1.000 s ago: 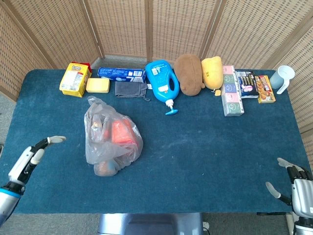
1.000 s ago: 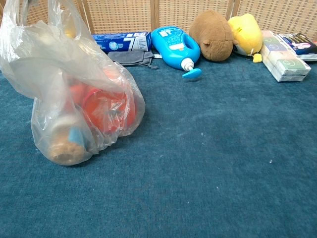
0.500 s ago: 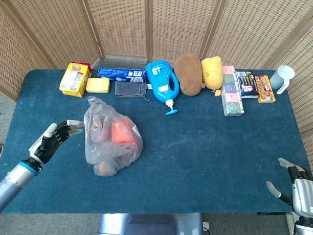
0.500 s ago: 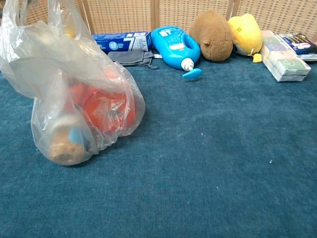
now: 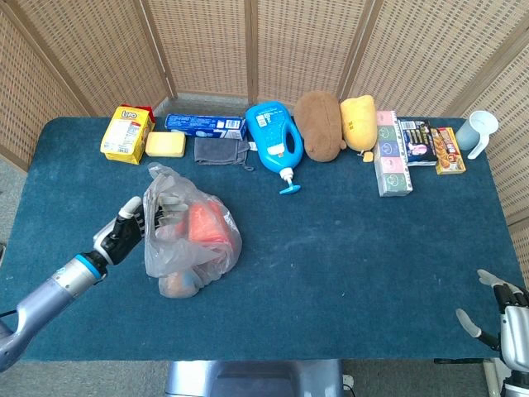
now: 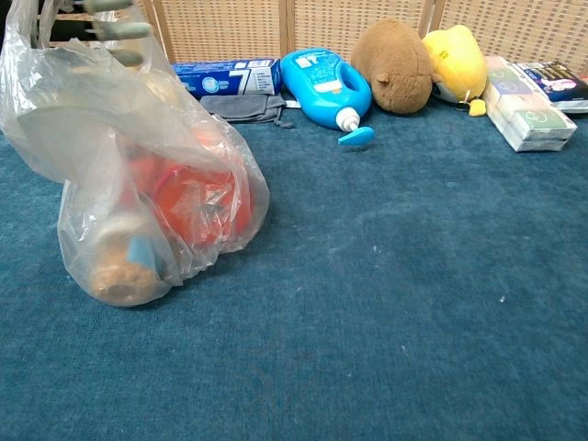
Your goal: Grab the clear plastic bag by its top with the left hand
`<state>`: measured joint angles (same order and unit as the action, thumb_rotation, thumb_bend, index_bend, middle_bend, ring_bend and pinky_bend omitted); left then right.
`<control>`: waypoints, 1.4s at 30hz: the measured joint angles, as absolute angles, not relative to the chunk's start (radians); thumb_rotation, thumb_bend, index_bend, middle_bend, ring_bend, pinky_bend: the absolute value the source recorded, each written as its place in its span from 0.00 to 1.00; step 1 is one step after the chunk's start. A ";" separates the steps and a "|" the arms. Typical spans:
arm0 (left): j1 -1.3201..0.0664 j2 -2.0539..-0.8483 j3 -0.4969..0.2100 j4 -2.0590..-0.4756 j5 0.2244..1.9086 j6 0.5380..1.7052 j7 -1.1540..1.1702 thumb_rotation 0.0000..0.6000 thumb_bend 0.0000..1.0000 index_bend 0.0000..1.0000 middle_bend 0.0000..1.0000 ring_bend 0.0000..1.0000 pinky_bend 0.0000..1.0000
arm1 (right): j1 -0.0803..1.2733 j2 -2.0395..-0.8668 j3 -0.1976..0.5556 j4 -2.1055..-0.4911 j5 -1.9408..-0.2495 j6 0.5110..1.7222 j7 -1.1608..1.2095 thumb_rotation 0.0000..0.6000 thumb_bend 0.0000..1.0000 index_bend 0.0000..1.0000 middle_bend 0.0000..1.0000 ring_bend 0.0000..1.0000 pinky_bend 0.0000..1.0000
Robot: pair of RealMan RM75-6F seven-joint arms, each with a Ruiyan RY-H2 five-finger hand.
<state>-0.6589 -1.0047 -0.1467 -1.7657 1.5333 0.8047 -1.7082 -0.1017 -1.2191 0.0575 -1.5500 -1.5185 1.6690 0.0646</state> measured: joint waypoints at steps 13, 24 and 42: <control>-0.703 -1.043 -0.181 -1.766 1.516 0.802 -1.863 0.00 0.27 0.22 0.23 0.19 0.30 | -0.111 -1.221 0.055 -1.537 -1.521 1.673 0.086 0.00 0.25 0.20 0.31 0.29 0.22; -0.743 -1.017 -0.227 -1.781 1.529 0.828 -2.179 0.35 0.55 0.68 0.73 0.77 0.82 | -0.109 -1.223 0.058 -1.539 -1.534 1.678 0.091 0.00 0.25 0.20 0.31 0.29 0.22; -0.879 -0.848 -0.453 -1.853 1.323 0.747 -2.136 0.59 0.65 0.73 0.77 0.80 0.85 | -0.128 -1.235 0.061 -1.505 -1.536 1.708 0.148 0.00 0.25 0.20 0.31 0.29 0.22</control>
<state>-0.8792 -0.8484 -0.4532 -1.8525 1.3234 0.7475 -2.1361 -0.1280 -1.2353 0.0614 -1.5047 -1.5357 1.7082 0.1485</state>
